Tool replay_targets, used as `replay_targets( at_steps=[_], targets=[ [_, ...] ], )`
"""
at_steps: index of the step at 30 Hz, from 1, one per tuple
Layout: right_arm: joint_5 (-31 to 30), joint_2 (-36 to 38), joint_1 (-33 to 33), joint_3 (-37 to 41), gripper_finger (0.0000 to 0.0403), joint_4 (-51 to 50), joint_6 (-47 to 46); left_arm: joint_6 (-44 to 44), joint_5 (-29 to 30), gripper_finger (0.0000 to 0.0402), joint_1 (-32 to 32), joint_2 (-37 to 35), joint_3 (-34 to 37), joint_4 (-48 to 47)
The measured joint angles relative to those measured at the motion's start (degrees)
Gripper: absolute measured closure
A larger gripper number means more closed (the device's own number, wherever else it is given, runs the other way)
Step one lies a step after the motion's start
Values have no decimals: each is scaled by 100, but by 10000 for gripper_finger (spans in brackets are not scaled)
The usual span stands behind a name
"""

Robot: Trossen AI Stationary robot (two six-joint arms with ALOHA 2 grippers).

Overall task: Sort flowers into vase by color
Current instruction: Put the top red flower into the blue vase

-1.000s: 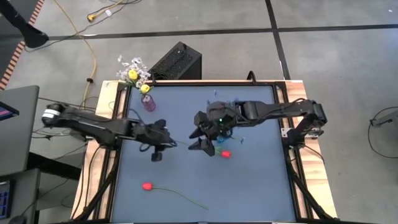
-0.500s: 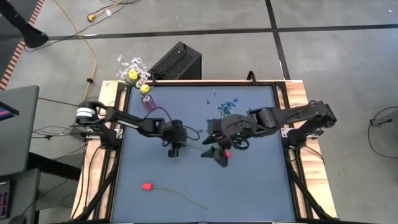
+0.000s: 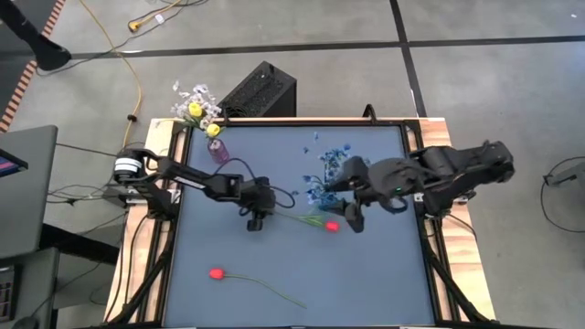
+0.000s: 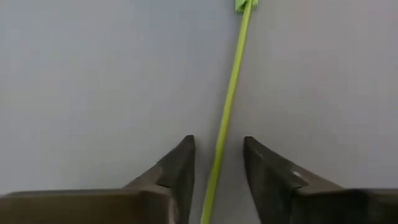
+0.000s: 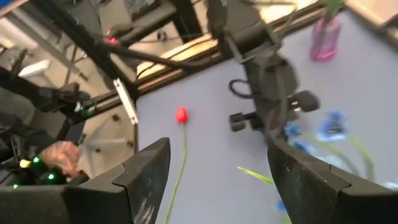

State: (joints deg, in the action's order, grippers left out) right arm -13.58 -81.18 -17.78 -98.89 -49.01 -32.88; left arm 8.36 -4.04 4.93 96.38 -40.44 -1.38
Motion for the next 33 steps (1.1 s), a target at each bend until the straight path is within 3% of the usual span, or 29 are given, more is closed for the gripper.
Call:
replay_targets(
  at_steps=[6, 13, 20, 24, 33],
  targets=[
    [-588, 316, -150, 0, 106, -234, 127, -291, -12, 389, 7, -16, 85, -187],
    [-920, 564, -178, 0, 106, -656, 133, -712, -479, 401, -6, -677, 10, -759],
    [-1118, 793, -168, 0, 106, -592, 331, -2, -939, 401, -58, -2399, -92, -1672],
    [-1194, 815, -119, 0, 106, -499, 530, 226, -1300, 401, -189, -3514, -101, -1742],
    [-1434, 947, -79, 0, 107, -470, 884, -333, -1499, 401, -413, -5225, -104, -352]
  ],
)
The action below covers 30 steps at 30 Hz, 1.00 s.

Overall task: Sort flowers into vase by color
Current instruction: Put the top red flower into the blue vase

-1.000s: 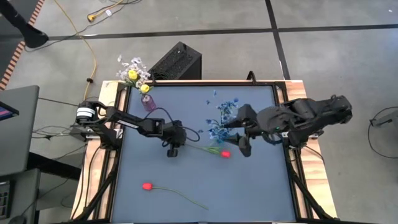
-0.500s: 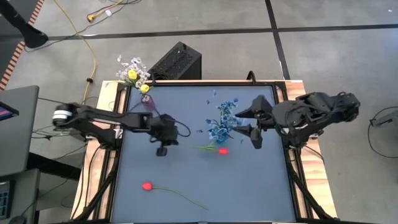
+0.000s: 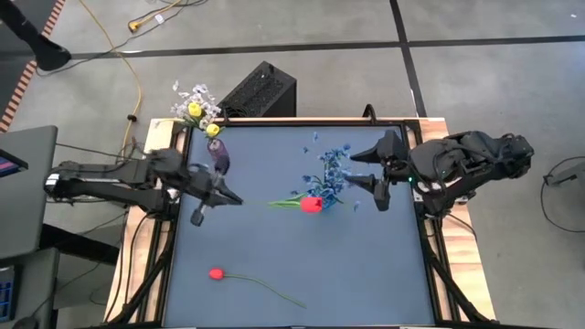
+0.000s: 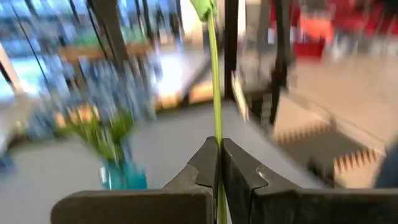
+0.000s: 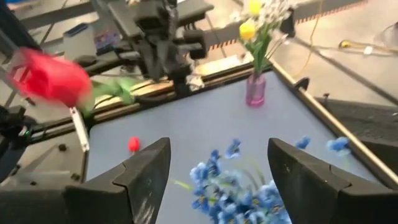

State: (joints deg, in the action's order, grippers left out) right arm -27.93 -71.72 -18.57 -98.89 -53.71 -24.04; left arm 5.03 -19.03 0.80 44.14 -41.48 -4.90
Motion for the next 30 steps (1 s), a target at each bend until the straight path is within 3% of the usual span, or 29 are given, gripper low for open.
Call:
replay_targets(
  at_steps=[5, 11, 15, 19, 24, 30],
  targets=[
    [-104, 16, 242, 0, 108, 592, 424, -983, 295, 401, 0, -102, -10, 1244],
    [876, -390, 761, 0, 108, 2479, 1506, -1846, 415, 401, 0, 548, -10, 2695],
    [1378, -831, 1086, 0, 108, 2899, 1769, -1909, 434, 401, 0, 925, -30, 3495],
    [1743, -1273, 1318, 2, 108, 3099, 1703, -1872, 681, 401, 2, 1137, -322, 3595],
    [2330, -1690, 1380, 4, 108, 4191, 1947, -1814, 795, 401, 4, 1302, -574, 3551],
    [2485, -1960, 1396, 4, 108, 4873, 2091, -1771, 976, 401, 4, 1327, -618, 3472]
  ],
)
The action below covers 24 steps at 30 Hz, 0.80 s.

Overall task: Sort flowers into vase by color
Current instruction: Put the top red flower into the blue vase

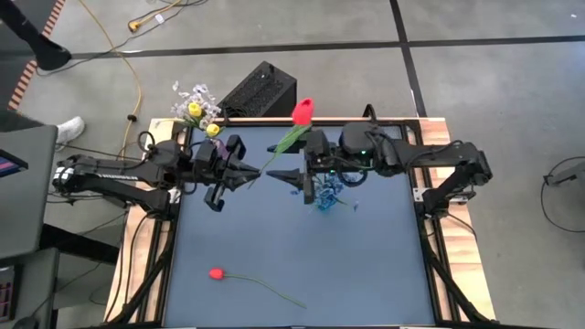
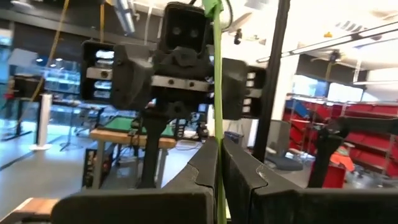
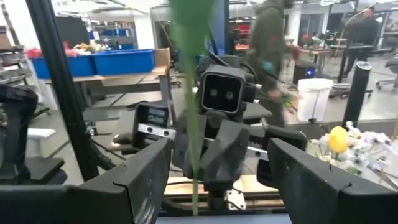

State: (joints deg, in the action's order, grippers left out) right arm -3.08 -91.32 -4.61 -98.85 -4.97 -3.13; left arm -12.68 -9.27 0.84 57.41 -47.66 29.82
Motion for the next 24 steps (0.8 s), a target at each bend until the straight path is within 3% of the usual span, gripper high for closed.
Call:
replay_targets(
  at_steps=[7, 14, 19, 24],
  targets=[
    [184, 32, 25, -7, 112, 302, -1, -3, 259, 401, 0, 0, -2, -277],
    [182, 15, 27, -7, 140, 214, -25, 84, 261, 401, 0, -2, -2, -190],
    [177, 9, 40, -7, 185, 201, 1, 84, 323, 401, 0, -2, -2, -210],
    [171, 8, 64, -7, 263, 201, 64, 84, 397, 401, 0, -2, -2, -216]
  ],
)
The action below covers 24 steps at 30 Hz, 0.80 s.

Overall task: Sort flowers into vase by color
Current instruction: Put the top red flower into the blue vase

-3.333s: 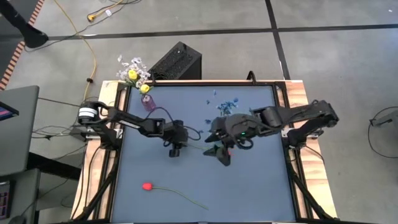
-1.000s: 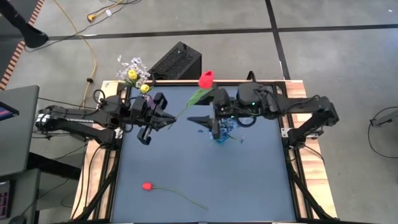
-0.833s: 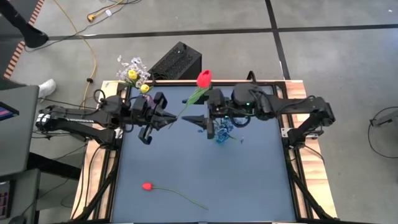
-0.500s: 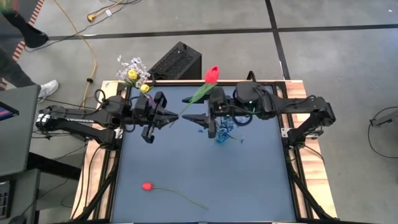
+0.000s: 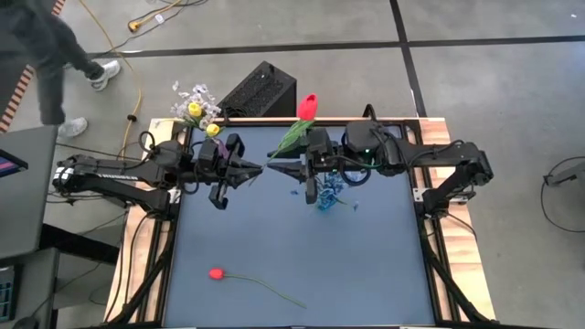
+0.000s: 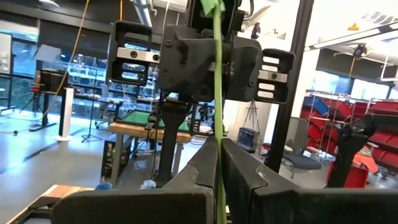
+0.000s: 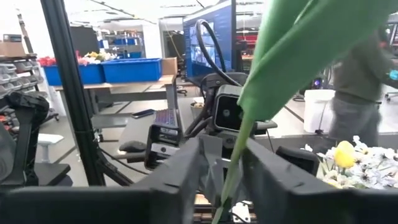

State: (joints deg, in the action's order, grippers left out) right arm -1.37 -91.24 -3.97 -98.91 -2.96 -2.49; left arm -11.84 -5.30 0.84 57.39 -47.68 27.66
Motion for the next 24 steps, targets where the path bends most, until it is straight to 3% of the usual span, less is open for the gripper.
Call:
replay_targets(
  at_steps=[7, 12, 18, 21, 24],
  targets=[
    [-5, 0, 2, 0, 379, -1, 93, -11, 11, 401, -2, 0, 0, -9],
    [-28, 9, 5, 4, 377, -132, -42, -101, 265, 389, -4, -2, 0, -237],
    [-72, 349, -127, 4, 379, -1152, -218, -90, 217, 320, -2, -11, 0, -657],
    [-636, 640, -413, 4, 379, -1792, -137, -115, 377, 287, 0, -22, 0, -1053],
    [-1686, 972, -898, 4, 379, -2457, -82, -138, 468, 266, 2, -28, 0, -1276]
  ],
)
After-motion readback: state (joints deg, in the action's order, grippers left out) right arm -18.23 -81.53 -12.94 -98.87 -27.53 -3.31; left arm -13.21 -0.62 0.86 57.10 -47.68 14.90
